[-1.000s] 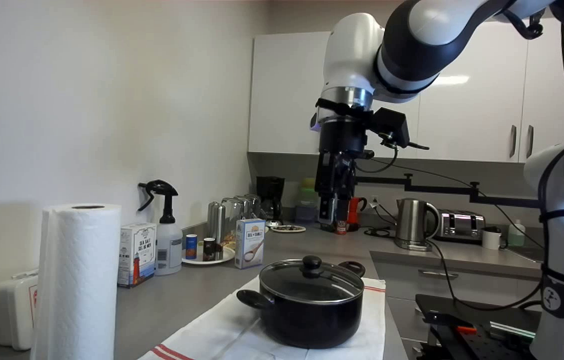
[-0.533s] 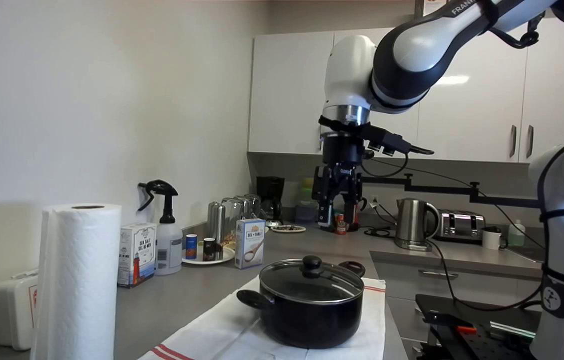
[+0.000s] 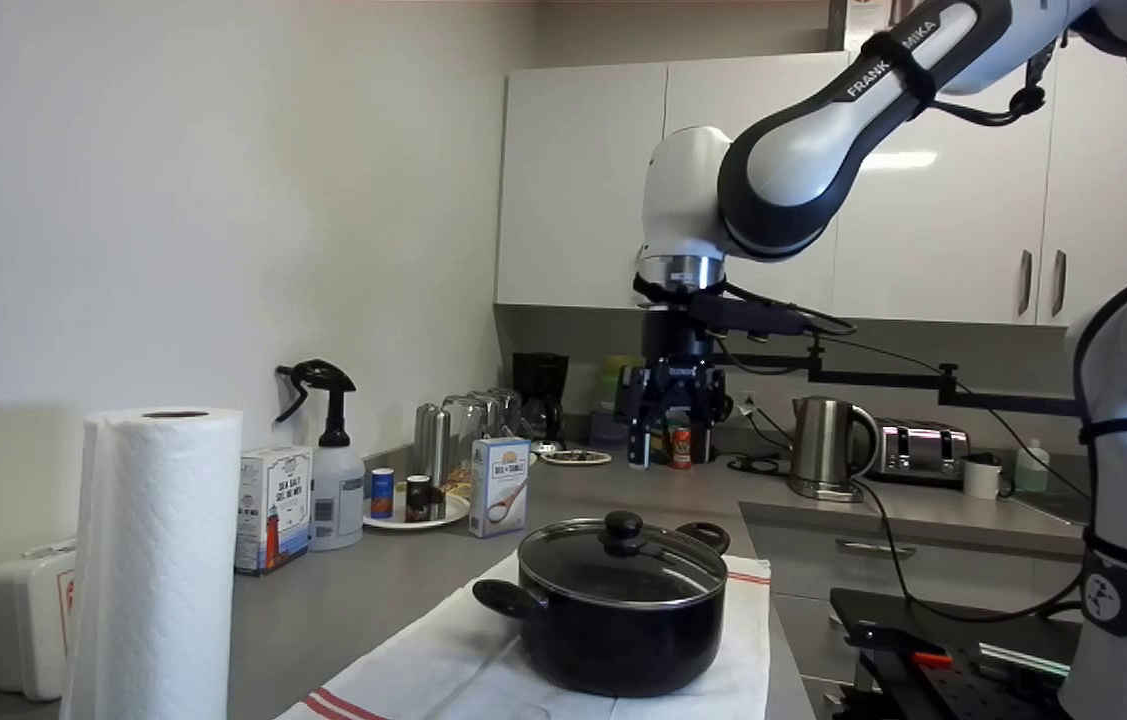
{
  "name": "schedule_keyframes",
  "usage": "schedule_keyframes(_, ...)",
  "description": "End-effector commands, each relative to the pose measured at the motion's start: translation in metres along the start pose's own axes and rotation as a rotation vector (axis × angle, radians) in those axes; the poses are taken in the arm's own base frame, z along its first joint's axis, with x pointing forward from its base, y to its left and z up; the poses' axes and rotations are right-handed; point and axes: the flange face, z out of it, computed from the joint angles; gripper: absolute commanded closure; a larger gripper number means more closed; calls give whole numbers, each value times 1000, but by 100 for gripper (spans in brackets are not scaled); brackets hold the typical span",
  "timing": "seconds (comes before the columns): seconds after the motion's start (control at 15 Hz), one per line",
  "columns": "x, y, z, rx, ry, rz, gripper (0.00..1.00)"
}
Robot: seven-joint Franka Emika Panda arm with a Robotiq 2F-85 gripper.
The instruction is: Put the glass lid on the counter.
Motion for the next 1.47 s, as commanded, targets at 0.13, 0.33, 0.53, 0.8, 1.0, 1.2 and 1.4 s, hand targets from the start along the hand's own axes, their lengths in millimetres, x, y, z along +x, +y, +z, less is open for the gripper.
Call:
schedule_keyframes(0.13,25,6,29,-21,26,96,0)
schedule_keyframes(0.33,35,9,43,-25,30,131,0)
schedule_keyframes(0.53,45,11,54,-22,33,155,0)
schedule_keyframes(0.8,57,13,66,-17,33,175,0)
schedule_keyframes(1.0,63,13,74,-15,32,183,0)
schedule_keyframes(1.2,68,12,79,-19,31,187,0)
schedule_keyframes(1.4,71,11,82,-21,30,185,0)
